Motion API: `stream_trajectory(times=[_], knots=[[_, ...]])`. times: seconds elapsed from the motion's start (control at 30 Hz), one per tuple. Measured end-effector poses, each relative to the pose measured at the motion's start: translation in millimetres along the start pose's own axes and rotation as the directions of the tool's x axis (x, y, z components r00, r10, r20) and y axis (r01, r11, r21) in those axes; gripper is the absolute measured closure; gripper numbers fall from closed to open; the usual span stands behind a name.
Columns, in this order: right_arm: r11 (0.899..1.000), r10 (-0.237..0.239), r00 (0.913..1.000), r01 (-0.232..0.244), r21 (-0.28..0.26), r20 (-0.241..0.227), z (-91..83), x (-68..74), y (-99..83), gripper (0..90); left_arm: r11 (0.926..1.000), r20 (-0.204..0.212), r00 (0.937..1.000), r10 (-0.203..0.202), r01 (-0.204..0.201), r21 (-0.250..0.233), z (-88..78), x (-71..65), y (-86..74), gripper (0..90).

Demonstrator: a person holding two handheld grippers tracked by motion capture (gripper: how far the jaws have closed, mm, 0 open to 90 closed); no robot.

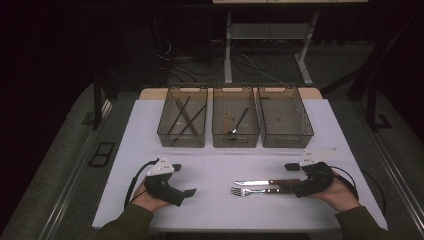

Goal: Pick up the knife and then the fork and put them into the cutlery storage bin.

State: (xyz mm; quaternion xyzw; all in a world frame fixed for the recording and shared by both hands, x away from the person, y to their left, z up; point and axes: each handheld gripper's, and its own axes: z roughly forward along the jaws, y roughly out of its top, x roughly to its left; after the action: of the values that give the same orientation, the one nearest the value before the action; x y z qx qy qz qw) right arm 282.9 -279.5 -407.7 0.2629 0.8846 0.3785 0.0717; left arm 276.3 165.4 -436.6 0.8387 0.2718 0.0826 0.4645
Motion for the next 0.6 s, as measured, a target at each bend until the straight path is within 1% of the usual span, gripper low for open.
stream_trajectory(times=[0.07,0.17,0.27,0.33,0.37,0.4,0.43,0.47,0.53,0.6], knots=[[0.999,-0.018,0.9997,0.019,0.031,-0.013,1.9,0.7,3.0,31.5,1.0,0.004,1.0,0.001,-0.001,-0.003,0.0,-1.2,0.4,0.0],[0.998,-0.038,0.9986,0.04,0.057,-0.038,6.2,1.4,7.6,34.4,1.0,0.01,0.9999,0.003,-0.003,0.0,0.6,-1.4,-0.3,0.0],[0.993,-0.056,0.9967,0.062,0.102,-0.059,12.5,2.4,11.9,38.4,1.0,0.019,0.9998,0.002,-0.002,0.002,0.7,-0.9,-0.6,0.0],[0.987,-0.087,0.9941,0.095,0.133,-0.065,17.1,2.0,15.1,41.1,1.0,0.021,0.9998,0.001,-0.001,-0.001,0.7,-1.1,-0.6,0.0],[0.984,-0.089,0.9931,0.1,0.145,-0.077,19.2,2.9,16.9,42.8,1.0,0.023,0.9997,0.002,-0.002,-0.001,0.8,-1.2,-0.5,0.0],[0.979,-0.119,0.9899,0.13,0.159,-0.078,21.3,2.5,18.6,44.2,1.0,0.024,0.9997,0.002,-0.002,0.0,1.0,-1.3,-0.5,0.0],[0.974,-0.133,0.987,0.147,0.171,-0.091,22.9,2.9,20.4,45.9,1.0,0.024,0.9997,0.001,-0.001,0.001,1.3,-1.6,-0.5,0.0],[0.972,-0.131,0.9845,0.151,0.18,-0.117,24.9,4.2,21.9,46.8,1.0,0.026,0.9996,0.004,-0.004,0.005,1.6,-1.6,-0.3,0.0],[0.963,-0.147,0.9812,0.171,0.209,-0.125,27.9,6.0,24.9,50.1,1.0,0.028,0.9996,0.006,-0.007,0.006,2.4,-2.4,-0.2,0.0],[0.954,-0.17,0.9755,0.198,0.224,-0.14,31.8,7.1,27.2,52.5,0.9999,0.032,0.9994,0.01,-0.011,0.008,2.6,-2.8,-0.2,0.0]])
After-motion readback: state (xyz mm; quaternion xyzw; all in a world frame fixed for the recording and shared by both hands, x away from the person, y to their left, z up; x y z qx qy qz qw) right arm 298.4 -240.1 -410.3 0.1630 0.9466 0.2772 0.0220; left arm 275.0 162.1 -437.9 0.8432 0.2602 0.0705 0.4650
